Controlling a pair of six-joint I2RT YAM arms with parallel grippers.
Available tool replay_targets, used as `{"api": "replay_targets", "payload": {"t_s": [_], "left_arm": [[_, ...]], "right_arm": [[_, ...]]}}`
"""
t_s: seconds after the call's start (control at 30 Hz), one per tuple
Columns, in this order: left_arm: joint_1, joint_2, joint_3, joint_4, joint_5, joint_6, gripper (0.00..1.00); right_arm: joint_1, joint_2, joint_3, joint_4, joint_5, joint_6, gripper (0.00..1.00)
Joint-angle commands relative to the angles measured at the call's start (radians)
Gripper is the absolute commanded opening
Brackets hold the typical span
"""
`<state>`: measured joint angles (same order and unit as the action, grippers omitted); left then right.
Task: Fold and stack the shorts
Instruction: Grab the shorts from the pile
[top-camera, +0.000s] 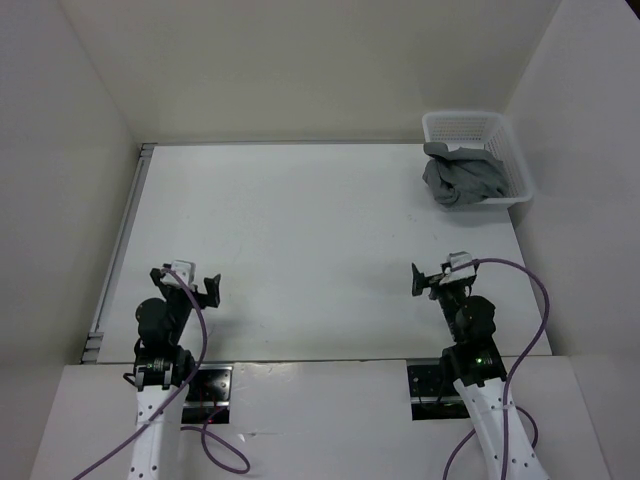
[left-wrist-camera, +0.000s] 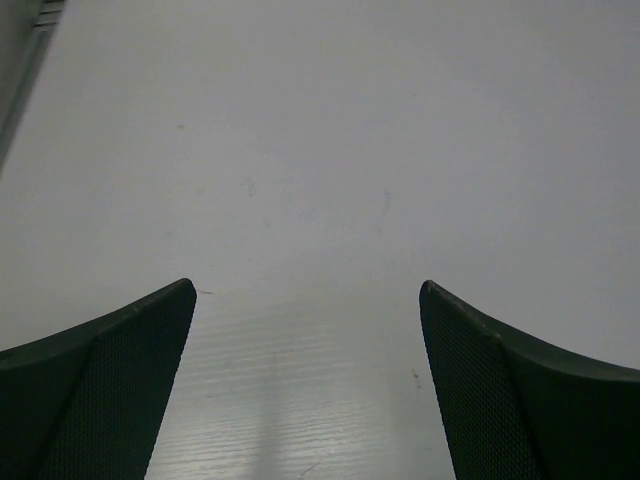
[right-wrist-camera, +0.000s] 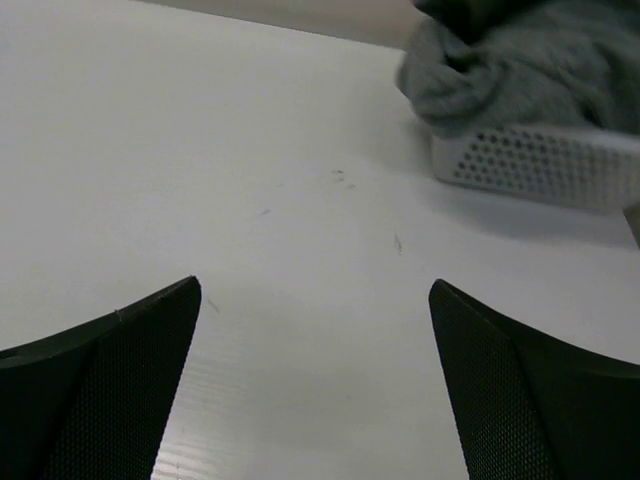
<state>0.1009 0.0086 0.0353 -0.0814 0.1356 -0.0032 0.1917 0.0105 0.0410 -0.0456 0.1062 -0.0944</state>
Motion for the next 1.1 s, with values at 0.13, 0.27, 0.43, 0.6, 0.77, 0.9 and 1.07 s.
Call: {"api": "replay_targets", "payload": {"t_s": [0.13,0.27,0.43,0.6,0.77,0.9,1.07], "left_arm": [[-0.004,-0.038,0.031,-0.016,0.707,0.003,0.99],[-0.027,-0.039,-0.007,-0.047,0.672,0.003,0.99],[-0.027,-0.039,0.017,0.157,0.564,0.003,0.99],[-0.036,0.205,0.166,0.356,0.602,0.003,0.99],[-0.096,0.759,0.565,0.237,0.365,0.003,0.99],[-0.180,1.157,0.832,0.056,0.182,0.003,0.99],[-0.247,1.500,1.150,-0.269,0.153,0.003,0.99]], "right_arm": [[0.005,-0.014,0.042,-0.326,-0.666,-1.428,0.98],[0.026,-0.023,-0.009,-0.199,-0.547,-1.618,1.00],[0.026,-0.023,-0.027,0.199,-0.568,-1.637,1.00],[0.026,0.183,0.086,0.274,-0.671,-1.667,1.00],[0.057,0.762,0.503,0.336,-0.351,-1.362,1.00],[-0.018,1.104,0.854,0.258,-0.158,-0.906,1.00],[-0.225,1.500,1.210,-0.081,-0.085,-0.514,1.00]]}}
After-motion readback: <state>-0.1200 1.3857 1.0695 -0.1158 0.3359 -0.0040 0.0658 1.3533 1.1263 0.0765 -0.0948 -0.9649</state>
